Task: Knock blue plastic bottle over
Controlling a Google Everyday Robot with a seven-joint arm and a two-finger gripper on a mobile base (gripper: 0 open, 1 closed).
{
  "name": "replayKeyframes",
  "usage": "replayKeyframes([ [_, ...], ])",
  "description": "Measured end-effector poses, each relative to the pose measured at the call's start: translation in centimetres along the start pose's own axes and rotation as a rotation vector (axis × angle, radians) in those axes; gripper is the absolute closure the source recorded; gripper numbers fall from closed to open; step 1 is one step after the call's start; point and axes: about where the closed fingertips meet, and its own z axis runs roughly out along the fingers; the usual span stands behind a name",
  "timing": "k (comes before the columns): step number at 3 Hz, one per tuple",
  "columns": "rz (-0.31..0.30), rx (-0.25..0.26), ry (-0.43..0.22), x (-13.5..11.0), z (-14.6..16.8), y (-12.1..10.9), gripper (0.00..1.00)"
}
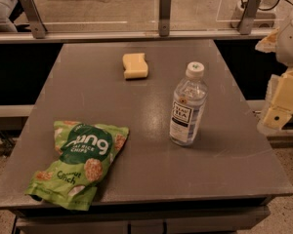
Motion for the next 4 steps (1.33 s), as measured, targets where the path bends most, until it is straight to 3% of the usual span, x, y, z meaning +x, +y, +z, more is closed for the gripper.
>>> replayKeyframes([
  [1,0.0,0.0,0.0,0.0,0.0,0.0,0.0],
  [2,-0.005,0.01,-0.049,-1.4,-0.1,-0.6,0.0],
  [3,-0.011,-0.007,-0.162,-4.1,1.5,-0.8,0.0],
  [4,0.002,-0.02,-0.344,-6.0,3.8,-0.6,0.0],
])
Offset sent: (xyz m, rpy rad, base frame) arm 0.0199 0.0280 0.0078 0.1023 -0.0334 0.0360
